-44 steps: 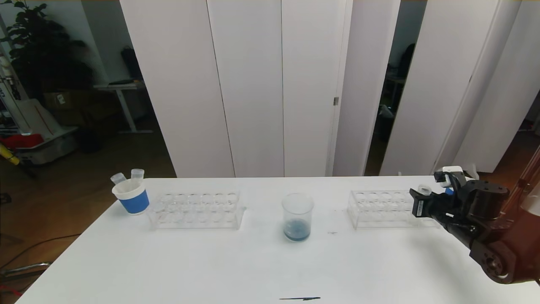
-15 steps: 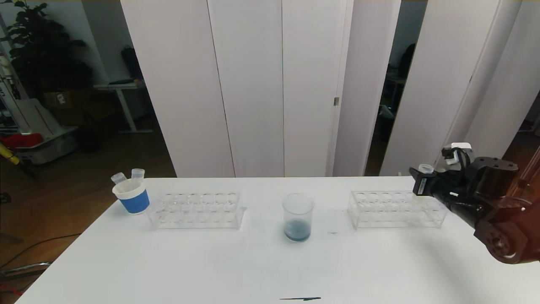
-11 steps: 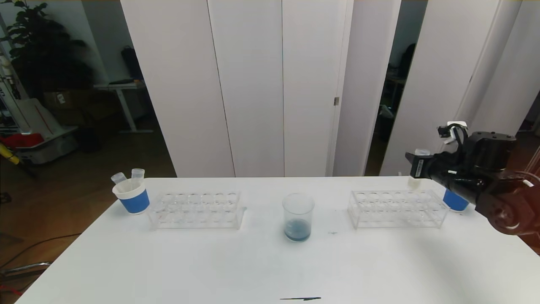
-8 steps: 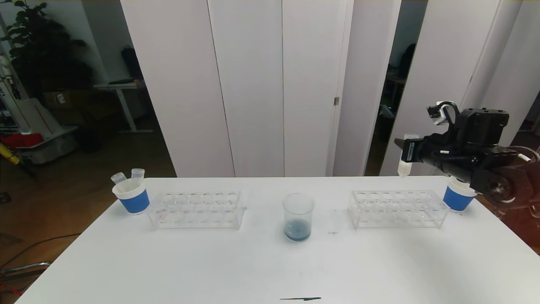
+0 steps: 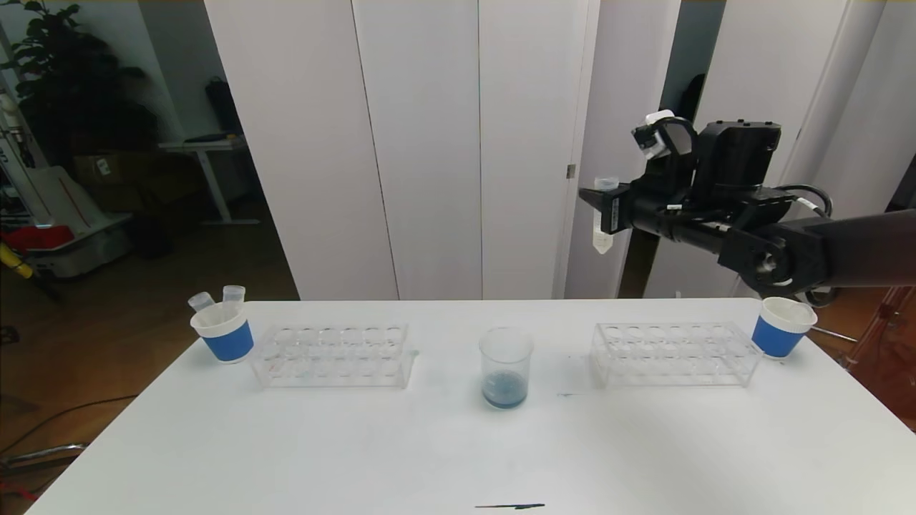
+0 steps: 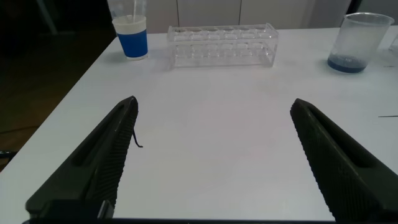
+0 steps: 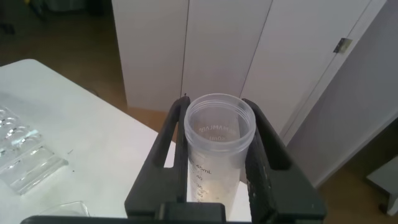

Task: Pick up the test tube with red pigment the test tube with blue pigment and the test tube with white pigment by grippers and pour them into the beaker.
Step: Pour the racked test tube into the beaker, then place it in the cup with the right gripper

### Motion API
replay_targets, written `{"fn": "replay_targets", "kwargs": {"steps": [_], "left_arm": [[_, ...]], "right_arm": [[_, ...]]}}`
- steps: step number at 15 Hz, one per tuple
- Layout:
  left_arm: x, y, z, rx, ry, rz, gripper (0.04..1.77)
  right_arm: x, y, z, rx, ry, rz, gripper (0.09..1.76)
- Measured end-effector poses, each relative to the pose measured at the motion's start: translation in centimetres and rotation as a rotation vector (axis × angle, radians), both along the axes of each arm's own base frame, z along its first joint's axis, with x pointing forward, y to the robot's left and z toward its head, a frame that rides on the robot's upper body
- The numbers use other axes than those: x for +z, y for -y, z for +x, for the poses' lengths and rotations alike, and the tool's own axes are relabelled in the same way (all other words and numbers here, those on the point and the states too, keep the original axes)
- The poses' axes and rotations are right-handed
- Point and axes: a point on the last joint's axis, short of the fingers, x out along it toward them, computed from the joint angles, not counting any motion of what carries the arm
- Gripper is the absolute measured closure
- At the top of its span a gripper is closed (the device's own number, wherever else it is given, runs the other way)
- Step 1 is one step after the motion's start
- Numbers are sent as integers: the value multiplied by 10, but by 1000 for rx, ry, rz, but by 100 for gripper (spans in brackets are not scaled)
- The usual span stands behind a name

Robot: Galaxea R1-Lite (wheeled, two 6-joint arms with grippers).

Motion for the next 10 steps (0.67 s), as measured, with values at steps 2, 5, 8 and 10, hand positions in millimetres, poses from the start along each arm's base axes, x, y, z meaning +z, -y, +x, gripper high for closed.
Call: {"fn": "replay_targets", "kwargs": {"steps": [2, 5, 8, 10], "left_arm": [[0, 0, 0, 0, 0, 0, 6], [0, 0, 0, 0, 0, 0, 6], [0, 0, 0, 0, 0, 0, 6], [0, 0, 0, 0, 0, 0, 6]], "right_arm": [[-10, -25, -4, 61, 23, -74, 125], [-21, -54, -7, 122, 110, -102, 125], [-38, -64, -8, 156, 158, -104, 125], [-51, -65, -10, 188, 180, -129, 125]]}}
